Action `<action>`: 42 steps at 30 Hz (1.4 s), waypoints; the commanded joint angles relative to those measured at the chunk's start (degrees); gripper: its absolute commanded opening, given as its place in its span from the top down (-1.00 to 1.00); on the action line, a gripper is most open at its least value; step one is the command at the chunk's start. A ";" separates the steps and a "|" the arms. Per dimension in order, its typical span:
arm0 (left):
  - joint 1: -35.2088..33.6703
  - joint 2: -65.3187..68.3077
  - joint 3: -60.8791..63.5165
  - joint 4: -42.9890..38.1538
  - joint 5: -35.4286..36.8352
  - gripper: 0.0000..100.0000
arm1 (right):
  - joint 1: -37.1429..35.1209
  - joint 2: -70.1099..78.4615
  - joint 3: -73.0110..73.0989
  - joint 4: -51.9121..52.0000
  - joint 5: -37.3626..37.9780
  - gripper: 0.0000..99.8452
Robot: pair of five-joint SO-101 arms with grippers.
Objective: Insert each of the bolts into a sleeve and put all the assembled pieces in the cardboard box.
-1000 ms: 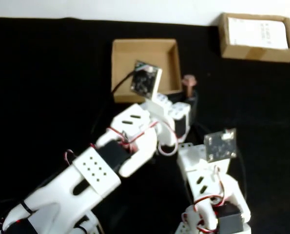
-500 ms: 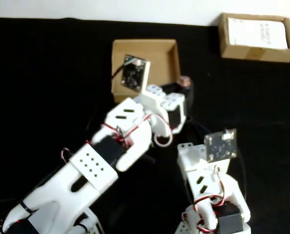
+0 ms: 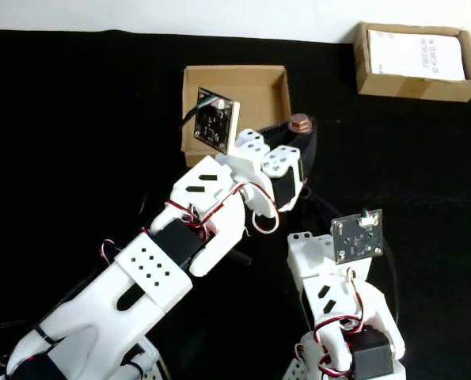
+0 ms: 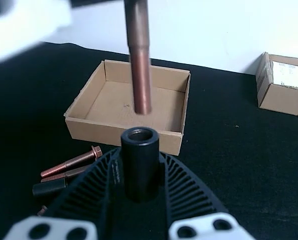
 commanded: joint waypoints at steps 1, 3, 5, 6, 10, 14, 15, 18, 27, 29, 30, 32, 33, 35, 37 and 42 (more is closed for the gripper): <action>0.66 0.66 -3.12 -1.93 -1.14 0.98 | -0.31 -0.04 -0.31 -1.01 -0.26 0.98; 0.57 1.98 -4.18 -1.58 -1.05 0.98 | -0.31 -0.04 -0.31 -1.01 -0.26 0.98; 0.57 2.68 -4.62 -1.58 -0.88 0.98 | -0.31 -0.04 -0.31 -1.01 -0.26 0.98; 0.57 2.86 -4.79 -1.58 -0.79 0.98 | -0.31 -0.04 -0.31 -1.01 -0.26 0.98; 0.66 2.86 -4.35 -1.49 -0.70 0.98 | -0.31 -0.04 -0.31 -1.01 -0.26 0.98; 0.66 2.77 -4.35 -1.49 -0.70 0.98 | -0.31 -0.04 -0.31 -1.10 -0.18 0.98; 0.75 2.77 -4.35 -1.41 -0.70 0.98 | -0.31 -0.04 -0.31 -1.27 -0.18 0.98; 1.98 2.77 -4.35 0.79 -0.62 0.98 | -0.31 -0.04 -0.31 -1.27 -0.09 0.98; 3.65 2.68 -4.35 2.20 -0.62 0.98 | -0.31 0.04 -0.22 -1.36 0.00 0.98; 3.38 2.68 -4.35 2.37 -0.62 0.98 | -0.31 0.04 -0.22 -1.36 0.00 0.98; 3.38 2.68 -4.35 2.37 -0.62 0.98 | -0.22 0.04 -0.22 -1.36 0.00 0.98; 3.38 2.68 -4.26 2.37 -0.70 0.98 | -0.22 0.04 -0.22 -1.36 0.00 0.98; 3.38 2.68 -4.26 2.37 -0.70 0.98 | -0.22 0.04 -0.31 -1.36 0.09 0.98; 3.38 2.68 -4.26 2.37 -0.70 0.98 | -0.22 0.04 -0.31 -1.36 0.09 0.98; 3.38 2.68 -4.26 2.37 -0.70 0.98 | -0.22 0.04 -0.31 -1.36 0.09 0.98; 3.38 2.59 -2.86 2.37 -0.70 0.98 | 0.04 0.04 -0.31 -3.56 1.05 0.98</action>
